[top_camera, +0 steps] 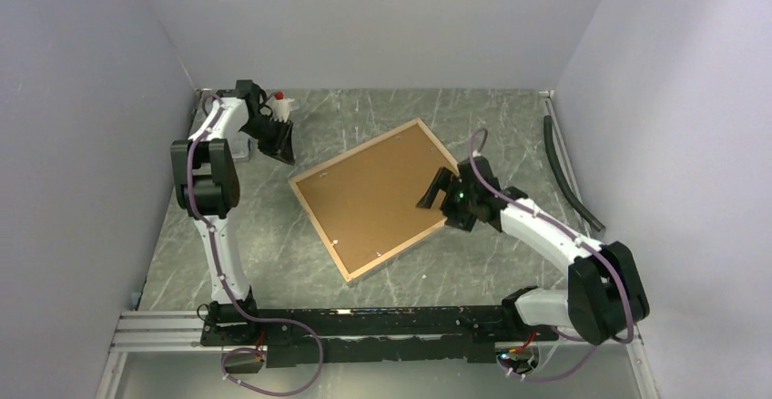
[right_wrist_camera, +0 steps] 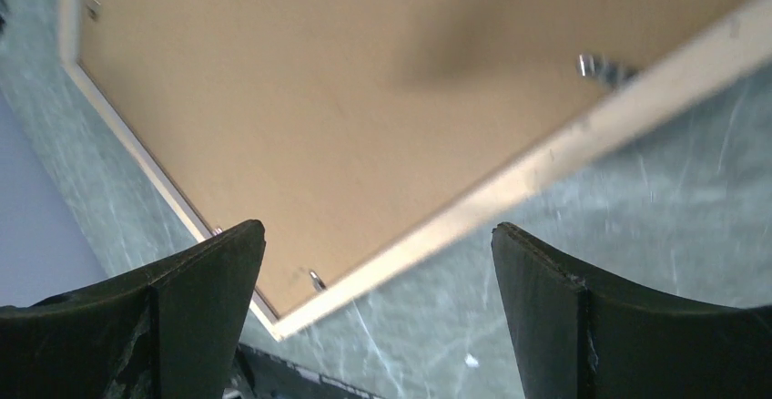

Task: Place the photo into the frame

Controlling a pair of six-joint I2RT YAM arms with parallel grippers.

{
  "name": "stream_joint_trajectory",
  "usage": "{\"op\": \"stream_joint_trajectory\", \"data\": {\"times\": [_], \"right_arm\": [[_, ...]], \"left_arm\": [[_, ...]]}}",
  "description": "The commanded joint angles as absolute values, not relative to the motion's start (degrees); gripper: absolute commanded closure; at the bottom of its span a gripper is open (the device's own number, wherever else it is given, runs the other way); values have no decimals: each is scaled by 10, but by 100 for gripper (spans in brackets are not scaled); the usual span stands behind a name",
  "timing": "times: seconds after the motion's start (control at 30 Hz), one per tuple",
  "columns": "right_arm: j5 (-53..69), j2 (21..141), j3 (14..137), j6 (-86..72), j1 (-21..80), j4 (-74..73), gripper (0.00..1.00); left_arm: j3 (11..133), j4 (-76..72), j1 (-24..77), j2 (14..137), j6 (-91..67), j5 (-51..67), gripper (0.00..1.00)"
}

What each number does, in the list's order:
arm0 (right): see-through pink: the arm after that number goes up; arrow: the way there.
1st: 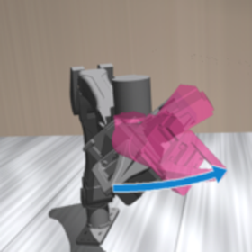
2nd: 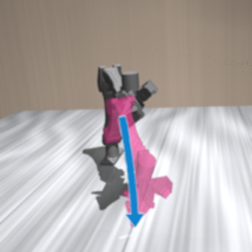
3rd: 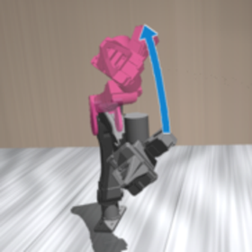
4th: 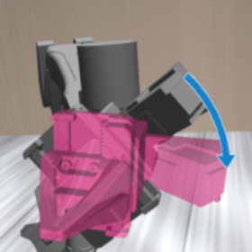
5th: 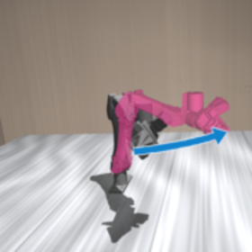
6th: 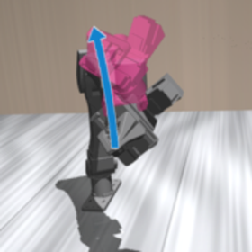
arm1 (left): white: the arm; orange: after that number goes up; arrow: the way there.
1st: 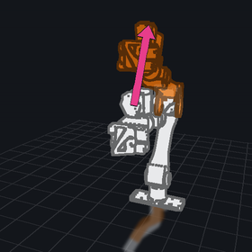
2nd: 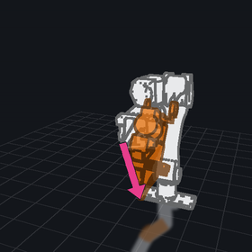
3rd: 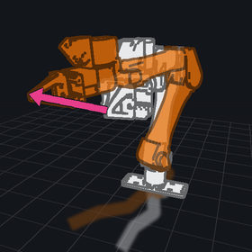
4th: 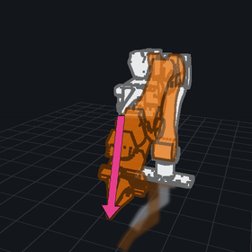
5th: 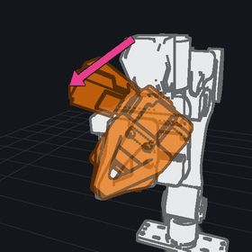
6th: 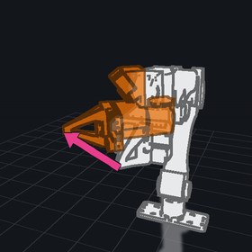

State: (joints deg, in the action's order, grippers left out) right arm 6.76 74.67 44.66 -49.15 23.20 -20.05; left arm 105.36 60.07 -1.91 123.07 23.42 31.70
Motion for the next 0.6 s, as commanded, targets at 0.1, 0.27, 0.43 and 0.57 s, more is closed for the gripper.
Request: {"op": "stream_joint_trajectory", "data": {"times": [0.1, 0.27, 0.43, 0.57], "right_arm": [[98, 681, 351, -590, 273, -156, 0], [104, 716, 355, -581, 274, -134, 0], [87, 773, 389, -540, 257, -116, 0], [87, 806, 413, -514, 222, -103, 0]], "left_arm": [[1056, 521, -15, 1292, 140, 331, 73], [1033, 535, -14, 1300, 153, 386, 74], [971, 557, -12, 1271, 204, 398, 76], [893, 567, -11, 1227, 253, 395, 77]]}}
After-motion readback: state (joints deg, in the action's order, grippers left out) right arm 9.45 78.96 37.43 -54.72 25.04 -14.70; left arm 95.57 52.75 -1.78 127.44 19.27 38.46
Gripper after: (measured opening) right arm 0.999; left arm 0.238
